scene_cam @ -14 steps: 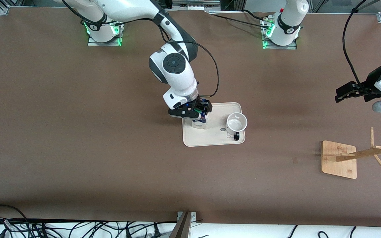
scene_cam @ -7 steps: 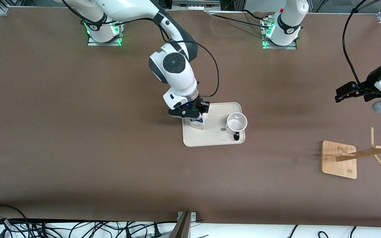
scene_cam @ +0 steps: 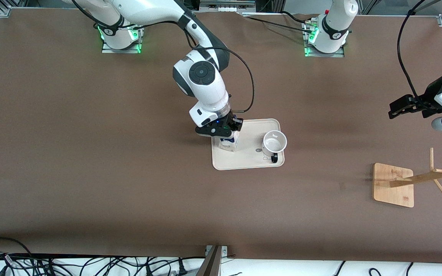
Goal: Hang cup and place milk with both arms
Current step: 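Lift the milk carton and carry it away from the tray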
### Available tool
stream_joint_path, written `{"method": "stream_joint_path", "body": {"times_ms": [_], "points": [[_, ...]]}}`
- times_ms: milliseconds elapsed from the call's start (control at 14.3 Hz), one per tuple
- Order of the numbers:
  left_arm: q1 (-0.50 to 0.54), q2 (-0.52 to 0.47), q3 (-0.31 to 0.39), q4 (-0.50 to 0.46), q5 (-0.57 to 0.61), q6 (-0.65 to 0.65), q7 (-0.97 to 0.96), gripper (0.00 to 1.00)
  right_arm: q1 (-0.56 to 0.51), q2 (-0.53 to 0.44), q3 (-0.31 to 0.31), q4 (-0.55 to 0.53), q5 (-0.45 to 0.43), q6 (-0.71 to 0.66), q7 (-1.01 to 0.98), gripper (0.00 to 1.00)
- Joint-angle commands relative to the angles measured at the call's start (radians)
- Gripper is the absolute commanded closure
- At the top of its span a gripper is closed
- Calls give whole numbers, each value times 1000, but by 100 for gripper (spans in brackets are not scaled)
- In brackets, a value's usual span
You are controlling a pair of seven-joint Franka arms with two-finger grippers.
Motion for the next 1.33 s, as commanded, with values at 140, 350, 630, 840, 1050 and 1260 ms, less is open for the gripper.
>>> {"method": "stream_joint_path", "body": {"times_ms": [140, 350, 630, 840, 1050, 1260], "points": [[-4, 10, 1, 24, 14, -6, 2, 0, 16, -18, -1, 15, -12, -6, 4, 69], [-4, 10, 1, 24, 14, -6, 2, 0, 14, -97, -6, 15, -15, -71, 5, 69], [-4, 10, 1, 24, 14, -6, 2, 0, -9, -217, -92, 68, -6, -312, -22, 69], [-6, 8, -1, 24, 14, -6, 2, 0, -134, -223, -99, 276, 6, -592, -262, 68], [-6, 10, -1, 24, 14, -6, 2, 0, -271, -237, -96, 318, 9, -740, -515, 68], [-6, 8, -1, 24, 14, -6, 2, 0, -389, -266, -99, 318, 8, -863, -681, 69]]}}
